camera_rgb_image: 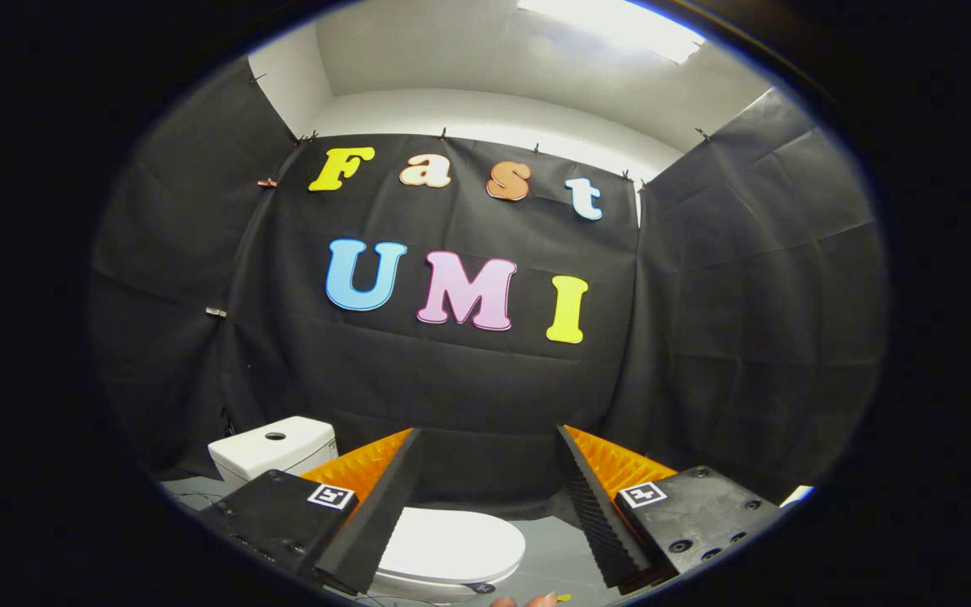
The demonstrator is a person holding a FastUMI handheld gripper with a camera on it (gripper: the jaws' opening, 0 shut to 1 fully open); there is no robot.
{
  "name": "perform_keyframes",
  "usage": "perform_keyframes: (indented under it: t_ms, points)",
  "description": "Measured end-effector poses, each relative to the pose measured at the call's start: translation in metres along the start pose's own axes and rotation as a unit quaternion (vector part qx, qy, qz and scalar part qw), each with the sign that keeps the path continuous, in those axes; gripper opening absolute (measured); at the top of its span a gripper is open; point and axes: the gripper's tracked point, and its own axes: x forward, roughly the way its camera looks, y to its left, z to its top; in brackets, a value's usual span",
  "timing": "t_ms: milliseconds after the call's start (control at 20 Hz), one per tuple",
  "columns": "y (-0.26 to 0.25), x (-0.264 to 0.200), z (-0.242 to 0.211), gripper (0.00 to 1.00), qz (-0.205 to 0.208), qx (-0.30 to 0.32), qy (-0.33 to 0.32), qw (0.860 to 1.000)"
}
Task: Open the toilet lid.
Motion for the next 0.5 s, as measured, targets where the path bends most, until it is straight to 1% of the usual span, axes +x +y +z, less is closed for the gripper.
perform_keyframes:
  t_ms: [250,400,500]
  points:
    - [0.004,0.009,-0.025,0.98,0.011,0.016,-0.005,1.000]
    - [0.002,0.015,-0.055,0.98,0.011,0.032,0.006,0.999]
    - [0.006,0.019,-0.081,0.98,0.020,0.044,0.020,0.999]
